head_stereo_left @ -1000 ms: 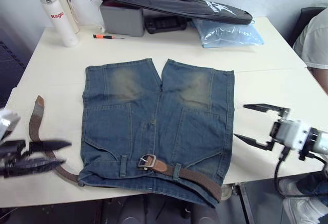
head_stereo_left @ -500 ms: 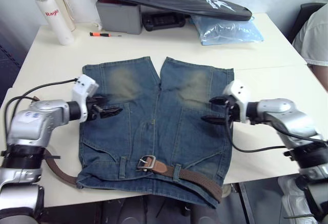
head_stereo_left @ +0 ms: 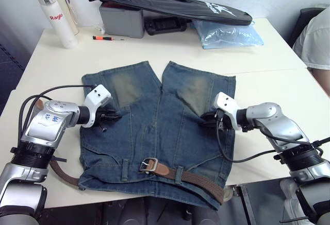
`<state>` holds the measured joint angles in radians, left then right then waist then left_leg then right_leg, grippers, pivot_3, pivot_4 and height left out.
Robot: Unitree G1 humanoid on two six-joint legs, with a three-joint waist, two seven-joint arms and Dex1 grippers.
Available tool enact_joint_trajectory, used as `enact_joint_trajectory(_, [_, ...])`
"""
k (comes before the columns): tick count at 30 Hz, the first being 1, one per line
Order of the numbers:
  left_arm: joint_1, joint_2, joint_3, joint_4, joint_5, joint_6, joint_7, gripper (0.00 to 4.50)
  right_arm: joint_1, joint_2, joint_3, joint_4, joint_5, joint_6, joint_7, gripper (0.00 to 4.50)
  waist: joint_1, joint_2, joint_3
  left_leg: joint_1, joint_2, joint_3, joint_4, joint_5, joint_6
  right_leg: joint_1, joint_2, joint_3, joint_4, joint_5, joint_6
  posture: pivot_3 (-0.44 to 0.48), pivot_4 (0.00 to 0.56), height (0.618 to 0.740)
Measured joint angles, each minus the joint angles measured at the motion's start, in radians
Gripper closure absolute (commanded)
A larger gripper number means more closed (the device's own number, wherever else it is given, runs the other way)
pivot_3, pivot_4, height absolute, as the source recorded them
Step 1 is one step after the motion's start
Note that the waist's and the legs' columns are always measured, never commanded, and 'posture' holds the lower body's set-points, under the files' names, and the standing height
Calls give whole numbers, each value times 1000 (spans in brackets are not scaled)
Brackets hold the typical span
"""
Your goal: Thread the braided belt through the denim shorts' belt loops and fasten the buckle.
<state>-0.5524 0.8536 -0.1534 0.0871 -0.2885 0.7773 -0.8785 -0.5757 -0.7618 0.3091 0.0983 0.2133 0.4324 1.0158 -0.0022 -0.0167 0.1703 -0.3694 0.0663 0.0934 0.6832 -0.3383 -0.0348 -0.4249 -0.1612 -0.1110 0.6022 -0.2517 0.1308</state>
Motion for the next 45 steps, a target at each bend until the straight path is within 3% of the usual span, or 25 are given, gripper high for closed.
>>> enact_joint_trajectory(4, [-4,-15,25,2,-10,40,-8,4500,-8,7,-4,-9,-19,6,1,4436,0,0,0,0,0,0,0,0,0,0,0,0,0,0,0,0,150,740])
enact_joint_trajectory(8, [-72,-77,33,92,11,26,37,4500,-114,48,-3,111,-63,-10,-6,4436,2,1,3,-2,0,0,2,1,1,-1,0,0,0,2,0,0,150,740])
enact_joint_trajectory(14, [-266,-165,24,380,120,-172,125,4500,-349,145,-2,439,-171,-160,-50,4436,-5,1,4,-3,0,2,0,2,0,-3,0,0,-1,2,0,0,150,740])
enact_joint_trajectory(19, [-492,-268,-19,777,254,-428,194,4500,-581,263,24,867,-294,-358,-137,4436,-21,2,4,-4,0,2,-3,2,1,-3,0,-2,-4,3,2,0,150,740])
enact_joint_trajectory(24, [-560,-307,-21,963,306,-553,198,4500,-632,301,27,1066,-370,-491,-185,4436,-43,2,5,-4,0,4,-9,2,1,-4,-1,-7,-9,3,2,0,150,740])
enact_joint_trajectory(25, [-561,-306,-22,972,313,-560,181,4052,-633,305,27,1085,-377,-505,-184,4489,-47,2,5,-4,0,4,-9,2,1,-4,-1,-8,-9,3,2,0,150,740])
enact_joint_trajectory(35, [-526,-246,42,926,299,-477,20,0,-664,264,-34,1156,-397,-580,-117,24,-67,5,7,-4,0,5,-8,2,1,-4,-1,-7,-7,3,2,0,150,740])
enact_joint_trajectory(40, [-487,-176,156,692,177,-235,-72,0,-711,225,-98,1101,-352,-546,44,24,-83,6,8,-4,0,5,-8,2,1,-5,-1,-7,-7,3,2,0,150,740])
enact_joint_trajectory(45, [-341,-44,302,290,-18,185,-126,0,-639,197,-148,814,-230,-425,268,24,-90,8,9,-1,0,5,-11,2,0,-5,-1,-6,-6,3,3,0,150,740])
